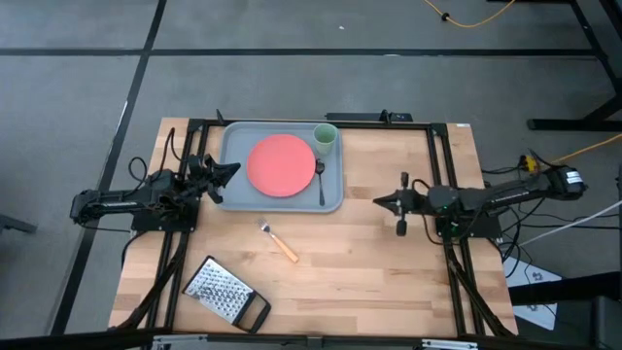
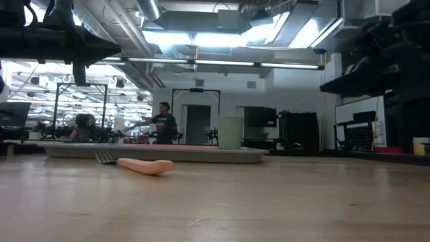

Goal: Pick and place plate/cup/fork/spoon on tray
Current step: Put the orange fork on the gray serving tray beside the pink plate

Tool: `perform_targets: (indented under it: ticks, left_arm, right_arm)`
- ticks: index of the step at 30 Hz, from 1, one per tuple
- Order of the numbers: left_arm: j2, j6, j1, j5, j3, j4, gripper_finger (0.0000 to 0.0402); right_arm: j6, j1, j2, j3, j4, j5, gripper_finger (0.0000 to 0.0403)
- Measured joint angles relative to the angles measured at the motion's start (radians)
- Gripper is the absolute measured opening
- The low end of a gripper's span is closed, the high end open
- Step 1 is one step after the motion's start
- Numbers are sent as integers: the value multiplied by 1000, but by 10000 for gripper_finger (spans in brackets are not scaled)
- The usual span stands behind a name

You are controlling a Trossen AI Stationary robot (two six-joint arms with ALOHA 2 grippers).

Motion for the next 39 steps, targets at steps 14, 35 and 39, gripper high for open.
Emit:
perform_targets:
  ticks: [14,35,39]
  left_arm:
    - [0,0,0,0,0,0,0]
    - [0,0,0,0,0,0,0]
    - [0,0,0,0,0,0,0]
  right_arm:
    - [-34,0,-362,-43,-138,-190,17]
    - [-8,0,-644,-43,-351,-183,17]
    - [-7,0,-644,-43,-350,-183,17]
